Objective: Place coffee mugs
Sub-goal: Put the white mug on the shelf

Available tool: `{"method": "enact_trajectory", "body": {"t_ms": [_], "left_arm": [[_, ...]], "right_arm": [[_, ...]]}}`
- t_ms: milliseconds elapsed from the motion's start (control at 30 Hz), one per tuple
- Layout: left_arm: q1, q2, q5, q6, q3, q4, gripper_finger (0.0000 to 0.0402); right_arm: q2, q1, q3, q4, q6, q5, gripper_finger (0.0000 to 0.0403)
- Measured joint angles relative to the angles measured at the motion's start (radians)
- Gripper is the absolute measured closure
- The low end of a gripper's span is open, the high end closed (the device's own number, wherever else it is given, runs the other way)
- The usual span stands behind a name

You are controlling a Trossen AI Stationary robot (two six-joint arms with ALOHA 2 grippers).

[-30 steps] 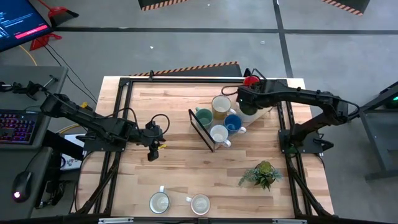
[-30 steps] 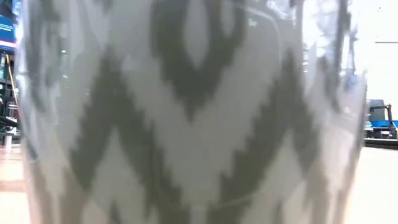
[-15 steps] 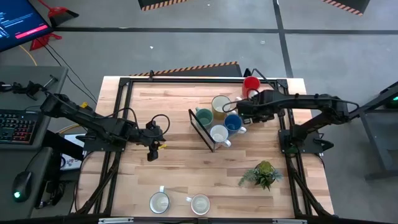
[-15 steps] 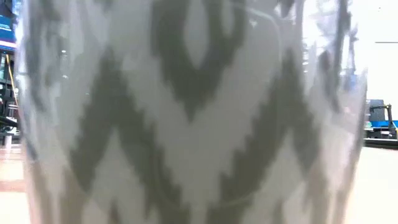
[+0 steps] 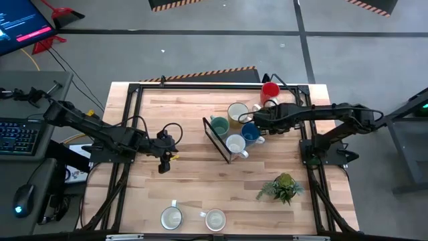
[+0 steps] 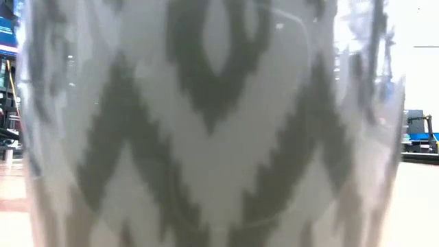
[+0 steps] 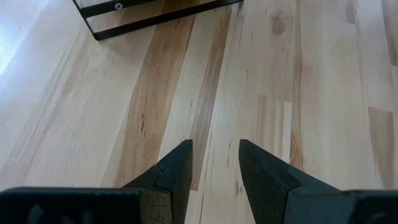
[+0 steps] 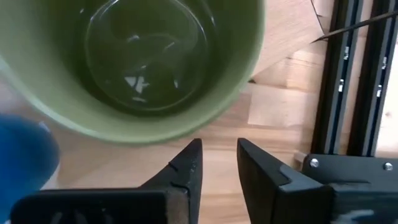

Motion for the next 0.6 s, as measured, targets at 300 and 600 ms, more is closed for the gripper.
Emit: {"method": "enact_trajectory", "body": {"t_ms": [300,600], "left_arm": [[0.0,0.0,0.003,-0.001,0.0,0.0,0.028],[0.0,0.0,0.003,-0.001,0.0,0.0,0.028]], "right_arm": [[0.0,-0.024,-0.012,0.076,-0.054,0.015,0.0335],[0.0,-0.046,-0.001,0.096,-0.089,0.003,0.0335]]}}
